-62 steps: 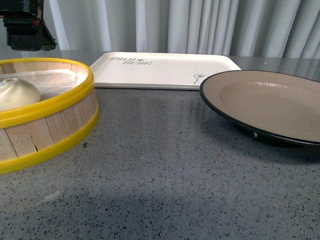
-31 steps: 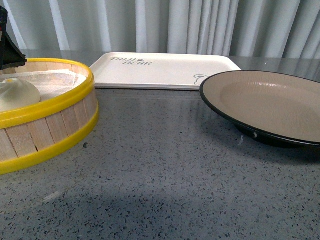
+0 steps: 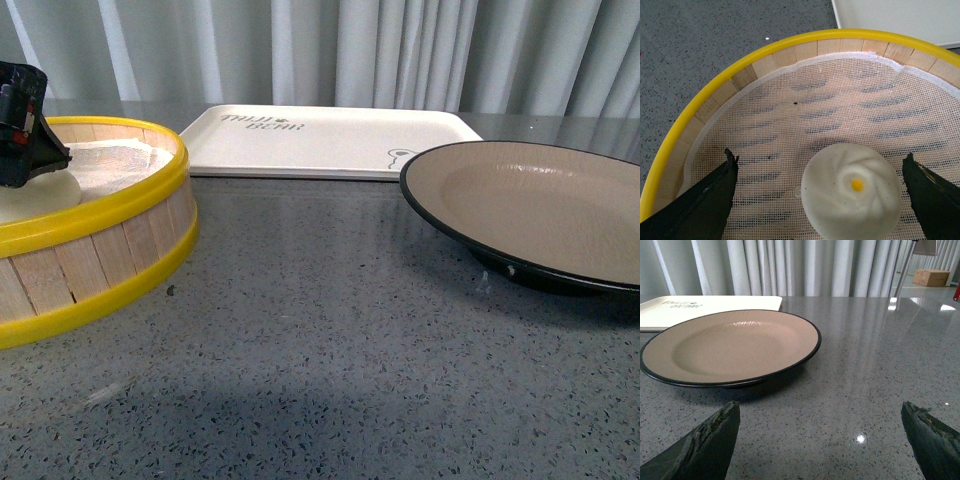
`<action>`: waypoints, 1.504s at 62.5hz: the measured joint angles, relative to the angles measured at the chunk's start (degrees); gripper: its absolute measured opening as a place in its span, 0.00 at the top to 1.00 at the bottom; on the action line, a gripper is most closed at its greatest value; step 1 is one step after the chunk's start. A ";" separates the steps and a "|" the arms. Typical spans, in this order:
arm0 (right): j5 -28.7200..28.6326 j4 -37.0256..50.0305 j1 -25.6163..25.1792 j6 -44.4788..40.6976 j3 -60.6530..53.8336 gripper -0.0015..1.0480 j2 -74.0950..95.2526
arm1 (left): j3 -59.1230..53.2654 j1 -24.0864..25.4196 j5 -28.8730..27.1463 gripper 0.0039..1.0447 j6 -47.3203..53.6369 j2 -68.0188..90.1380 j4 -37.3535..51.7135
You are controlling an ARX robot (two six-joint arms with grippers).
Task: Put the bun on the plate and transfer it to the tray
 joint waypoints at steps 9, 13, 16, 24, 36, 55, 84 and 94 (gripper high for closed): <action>0.00 0.00 0.00 0.00 0.00 0.08 0.00 | -0.07 0.07 -0.04 0.06 0.11 1.01 0.50; 0.00 0.00 0.00 0.00 0.00 0.08 0.00 | -0.07 0.15 -0.02 0.06 0.13 1.44 0.57; 0.00 0.00 0.00 0.00 0.00 0.08 0.00 | -0.07 0.17 -0.02 0.06 0.24 1.77 0.81; 0.00 0.00 0.00 0.00 0.00 0.08 0.00 | -0.07 0.15 -0.17 0.06 0.72 1.81 1.11; 0.00 0.00 0.00 0.00 0.00 0.08 0.00 | -0.07 0.09 -0.24 0.13 1.60 1.84 1.22; 0.00 0.00 0.00 0.00 0.00 0.08 0.00 | 0.00 0.00 0.46 0.61 1.92 1.84 0.70; 0.00 0.00 0.00 0.00 0.00 0.08 0.00 | 2.62 -0.46 2.45 0.97 1.51 1.46 -1.49; 0.00 0.00 0.00 0.00 0.00 0.08 0.00 | 4.96 -2.40 2.47 0.97 1.20 0.31 -2.60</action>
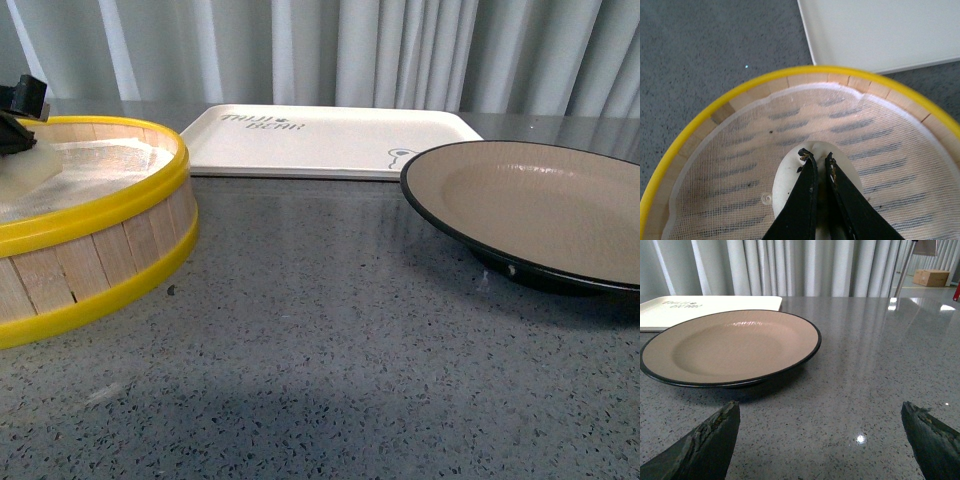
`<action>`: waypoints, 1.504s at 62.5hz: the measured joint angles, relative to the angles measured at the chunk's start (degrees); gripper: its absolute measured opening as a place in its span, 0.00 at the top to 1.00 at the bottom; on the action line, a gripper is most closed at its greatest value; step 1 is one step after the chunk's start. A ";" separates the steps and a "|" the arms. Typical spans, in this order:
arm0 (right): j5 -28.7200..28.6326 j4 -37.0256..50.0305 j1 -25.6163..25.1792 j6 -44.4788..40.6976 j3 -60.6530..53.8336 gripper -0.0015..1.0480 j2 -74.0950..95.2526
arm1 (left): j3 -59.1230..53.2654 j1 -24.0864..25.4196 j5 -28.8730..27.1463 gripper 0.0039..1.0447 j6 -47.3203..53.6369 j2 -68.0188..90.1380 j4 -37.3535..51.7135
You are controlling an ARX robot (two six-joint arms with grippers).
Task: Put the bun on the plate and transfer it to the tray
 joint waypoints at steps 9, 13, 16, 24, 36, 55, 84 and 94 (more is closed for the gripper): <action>0.00 0.00 0.00 0.00 0.00 0.08 0.00 | 4.28 -2.86 -1.31 0.97 -0.57 -0.26 -0.24; 0.00 0.00 0.00 0.00 0.00 0.08 0.00 | 7.48 -4.76 -3.04 0.97 -0.63 0.26 -0.24; 0.00 0.00 0.00 0.00 0.00 0.08 0.00 | 10.16 -6.12 -3.78 0.97 -0.87 1.11 -0.26; 0.00 0.00 0.00 0.00 0.00 0.08 0.00 | 20.65 -12.07 -5.49 0.97 -0.81 6.60 -1.66; 0.00 0.00 0.00 0.00 0.00 0.08 0.00 | 31.95 -22.29 -4.87 0.97 -0.70 16.02 -4.04; 0.00 0.00 0.00 0.00 0.00 0.08 0.00 | 42.42 -33.57 -2.97 0.97 0.57 28.11 -5.66; 0.00 0.00 0.00 0.00 0.00 0.08 0.00 | 39.12 -36.98 -1.99 0.97 1.86 32.00 -3.63; 0.00 0.00 0.00 0.00 0.00 0.08 0.00 | 38.75 -37.27 -1.68 0.97 1.84 33.00 -3.61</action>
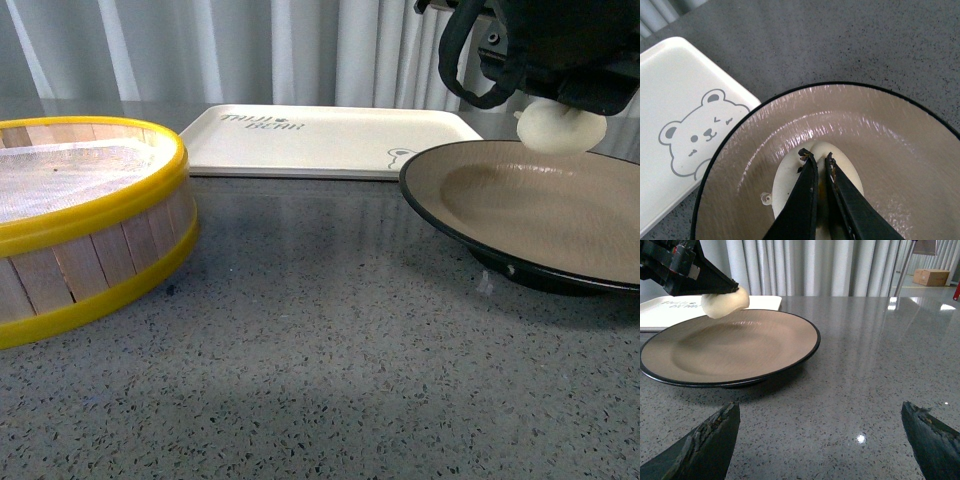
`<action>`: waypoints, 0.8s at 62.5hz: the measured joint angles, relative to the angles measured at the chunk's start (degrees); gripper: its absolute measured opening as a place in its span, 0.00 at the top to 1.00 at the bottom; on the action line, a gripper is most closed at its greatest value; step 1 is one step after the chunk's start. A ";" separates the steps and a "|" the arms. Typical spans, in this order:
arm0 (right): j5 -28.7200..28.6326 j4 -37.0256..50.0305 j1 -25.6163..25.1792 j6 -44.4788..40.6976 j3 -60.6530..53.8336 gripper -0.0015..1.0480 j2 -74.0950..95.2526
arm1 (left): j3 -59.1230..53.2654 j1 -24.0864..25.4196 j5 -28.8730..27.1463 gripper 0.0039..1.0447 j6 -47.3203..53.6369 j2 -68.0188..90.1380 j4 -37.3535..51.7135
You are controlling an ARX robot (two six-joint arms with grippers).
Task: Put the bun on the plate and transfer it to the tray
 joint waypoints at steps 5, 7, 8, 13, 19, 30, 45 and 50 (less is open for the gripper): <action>0.00 0.00 0.00 0.00 0.00 0.08 0.00 | -0.48 -0.20 0.13 0.97 0.04 0.37 0.02; 0.00 0.00 0.00 0.00 0.00 0.08 0.00 | -0.77 -0.33 0.11 0.97 0.22 0.50 0.09; 0.00 0.00 0.00 0.00 0.00 0.08 0.00 | -0.85 -0.37 0.13 0.97 0.28 0.57 0.13; 0.00 0.00 0.00 0.00 0.00 0.08 0.00 | -1.36 -0.70 0.00 0.97 0.94 0.94 0.63; 0.00 0.00 0.00 0.00 0.00 0.08 0.00 | -1.53 -0.96 -1.07 0.97 1.99 1.53 0.79; 0.00 0.00 0.00 0.00 0.00 0.08 0.00 | -2.03 -1.33 -1.09 0.97 2.64 2.38 0.83; 0.00 0.00 0.00 0.00 0.00 0.08 0.00 | -2.89 -1.44 -1.86 0.97 3.50 2.67 1.60; 0.00 0.00 0.00 0.00 0.00 0.08 0.00 | -2.89 -1.44 -1.88 0.97 3.50 2.82 1.62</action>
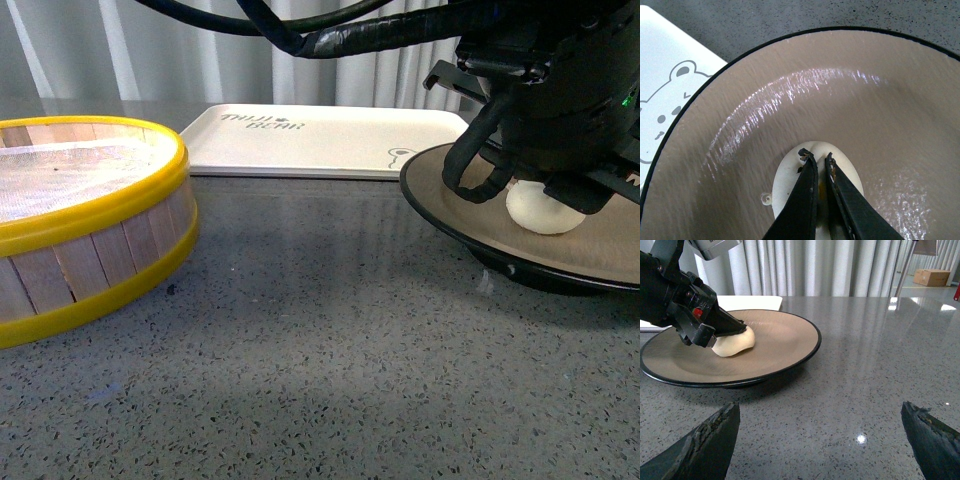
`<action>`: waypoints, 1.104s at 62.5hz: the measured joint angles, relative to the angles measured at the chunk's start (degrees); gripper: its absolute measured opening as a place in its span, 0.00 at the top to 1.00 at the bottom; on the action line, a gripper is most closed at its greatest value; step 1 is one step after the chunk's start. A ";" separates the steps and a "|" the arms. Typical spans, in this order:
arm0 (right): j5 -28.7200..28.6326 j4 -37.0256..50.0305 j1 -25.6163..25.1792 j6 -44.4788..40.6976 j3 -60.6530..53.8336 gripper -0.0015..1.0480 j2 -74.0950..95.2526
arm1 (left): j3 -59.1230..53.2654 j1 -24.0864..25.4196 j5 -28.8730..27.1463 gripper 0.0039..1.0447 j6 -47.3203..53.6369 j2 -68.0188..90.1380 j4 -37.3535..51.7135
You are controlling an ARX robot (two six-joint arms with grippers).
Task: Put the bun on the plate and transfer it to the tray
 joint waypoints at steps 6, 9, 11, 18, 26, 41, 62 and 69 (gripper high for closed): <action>0.00 0.00 0.00 0.00 0.00 0.08 0.00 | 0.00 -0.02 0.02 0.90 -0.04 0.11 0.00; 0.00 0.00 0.00 0.00 0.00 0.08 0.00 | 0.00 -0.04 0.00 0.83 -0.04 0.11 0.00; 0.00 0.00 0.00 0.00 0.00 0.08 0.00 | 0.00 -0.04 0.00 0.79 -0.02 0.11 0.02; 0.00 0.00 0.00 0.00 0.00 0.08 0.00 | 0.00 -0.04 0.00 0.64 -0.07 0.11 0.04; 0.00 0.00 0.00 0.00 0.00 0.08 0.00 | 0.00 -0.09 -0.02 0.43 -0.11 0.11 0.00; 0.00 0.00 0.00 0.00 0.00 0.08 0.00 | 0.68 -0.09 0.02 0.06 -0.76 0.02 -0.61; 0.02 0.00 0.00 0.00 0.00 0.08 0.00 | -2.91 3.23 -2.73 0.06 -2.95 -9.14 6.05; 0.00 0.00 0.00 0.00 0.00 0.08 0.00 | -11.34 7.63 -6.64 0.06 -5.53 -20.02 11.76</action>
